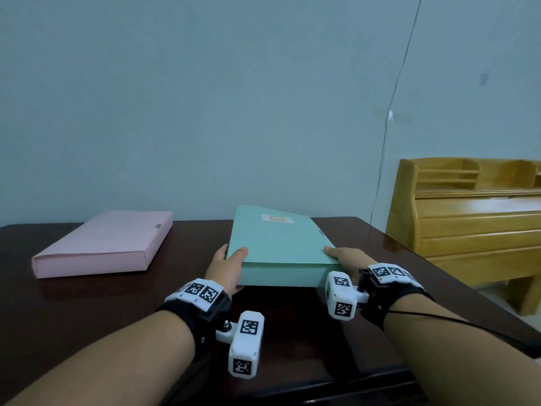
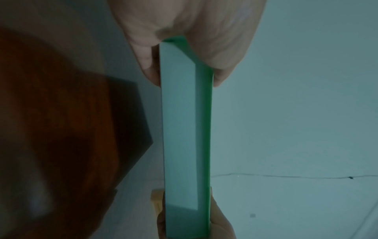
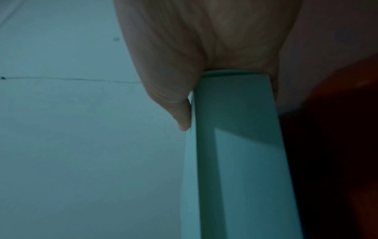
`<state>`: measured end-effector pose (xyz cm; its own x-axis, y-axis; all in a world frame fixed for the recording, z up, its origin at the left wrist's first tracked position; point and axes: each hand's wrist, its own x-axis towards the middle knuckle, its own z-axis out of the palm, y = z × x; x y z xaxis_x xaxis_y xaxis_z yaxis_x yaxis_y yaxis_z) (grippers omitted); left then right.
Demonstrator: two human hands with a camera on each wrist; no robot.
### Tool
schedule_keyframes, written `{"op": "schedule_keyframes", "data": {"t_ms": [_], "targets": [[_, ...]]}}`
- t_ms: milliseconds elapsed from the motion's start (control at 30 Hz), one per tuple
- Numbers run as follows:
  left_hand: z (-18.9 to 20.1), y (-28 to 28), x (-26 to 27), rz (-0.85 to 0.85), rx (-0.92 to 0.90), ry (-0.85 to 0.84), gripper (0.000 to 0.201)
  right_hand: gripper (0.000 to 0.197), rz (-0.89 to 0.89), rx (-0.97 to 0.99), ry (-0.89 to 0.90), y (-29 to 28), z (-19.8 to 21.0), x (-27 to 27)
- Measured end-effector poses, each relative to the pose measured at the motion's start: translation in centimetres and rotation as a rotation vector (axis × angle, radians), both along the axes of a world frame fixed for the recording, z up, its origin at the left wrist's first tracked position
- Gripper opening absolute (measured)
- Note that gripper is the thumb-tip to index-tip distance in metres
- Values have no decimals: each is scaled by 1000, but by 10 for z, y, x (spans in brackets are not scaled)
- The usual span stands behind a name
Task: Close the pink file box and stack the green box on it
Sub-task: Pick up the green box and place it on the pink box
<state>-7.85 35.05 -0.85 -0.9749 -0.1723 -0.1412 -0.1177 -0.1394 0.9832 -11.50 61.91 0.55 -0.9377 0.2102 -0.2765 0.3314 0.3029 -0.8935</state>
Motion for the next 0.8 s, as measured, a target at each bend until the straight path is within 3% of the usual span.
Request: {"op": "schedule_keyframes", "data": {"t_ms": [67, 133, 167, 267, 300, 467, 600, 800], "targets": [[7, -21, -1, 34, -33, 33, 62, 55, 44, -59, 47, -8, -12, -27], [12, -47, -3, 76, -57, 60, 66, 74, 65, -131, 45, -41, -1, -18], [15, -59, -4, 90, -68, 66, 70, 75, 62, -173, 47, -58, 5, -12], [20, -100, -5, 132, -67, 92, 65, 34, 144, -323, 31, -105, 13, -2], [23, -111, -5, 142, -68, 99, 58, 29, 174, -365, 23, -115, 12, -3], [33, -171, -8, 231, -86, 160, 48, 34, 311, -475, 33, -180, 9, -10], [37, -210, -10, 301, -57, 178, 48, 42, 274, -567, 90, -234, 11, -17], [34, -262, -22, 408, -75, 188, 87, 40, 227, -671, 195, -298, 13, -39]]}}
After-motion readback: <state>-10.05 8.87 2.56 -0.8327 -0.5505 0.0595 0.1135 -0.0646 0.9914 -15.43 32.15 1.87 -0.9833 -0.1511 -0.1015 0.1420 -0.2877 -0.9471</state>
